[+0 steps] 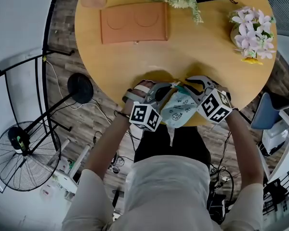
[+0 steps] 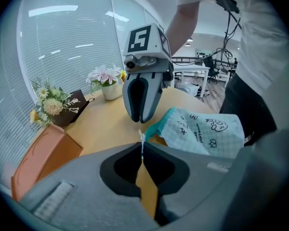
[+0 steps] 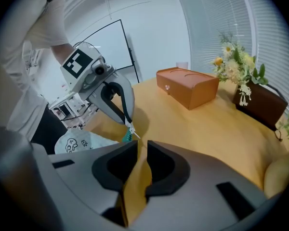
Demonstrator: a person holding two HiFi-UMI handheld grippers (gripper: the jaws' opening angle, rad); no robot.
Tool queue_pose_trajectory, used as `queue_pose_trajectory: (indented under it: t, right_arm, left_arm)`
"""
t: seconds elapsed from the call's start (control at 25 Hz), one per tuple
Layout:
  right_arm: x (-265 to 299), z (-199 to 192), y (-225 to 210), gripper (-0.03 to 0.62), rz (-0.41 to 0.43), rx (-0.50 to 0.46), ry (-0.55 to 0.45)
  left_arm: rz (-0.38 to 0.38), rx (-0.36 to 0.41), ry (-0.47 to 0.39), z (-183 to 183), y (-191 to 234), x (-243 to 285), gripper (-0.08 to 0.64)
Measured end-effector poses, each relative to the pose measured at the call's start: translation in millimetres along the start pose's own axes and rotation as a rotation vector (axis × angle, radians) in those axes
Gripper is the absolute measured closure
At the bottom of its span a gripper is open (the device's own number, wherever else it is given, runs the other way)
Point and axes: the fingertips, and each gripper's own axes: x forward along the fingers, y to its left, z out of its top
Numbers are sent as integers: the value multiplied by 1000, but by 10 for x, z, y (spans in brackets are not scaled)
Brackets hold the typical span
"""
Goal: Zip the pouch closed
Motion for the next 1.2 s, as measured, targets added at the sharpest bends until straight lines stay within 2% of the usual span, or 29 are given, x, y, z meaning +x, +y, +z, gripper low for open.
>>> queue_pose_trajectory:
  t: [0.48, 0.76, 1.2]
  right_arm:
    - [205, 30, 27, 515, 73, -107, 27]
    - [248, 83, 126, 515, 113, -235, 61]
    - [342, 5, 185, 563, 134, -353, 102]
  left_arm:
    - [-52, -43, -32, -2, 13, 0, 535]
    - [-70, -62, -31, -52, -21, 0, 535]
    - [-79, -90, -37, -98, -24, 35, 535]
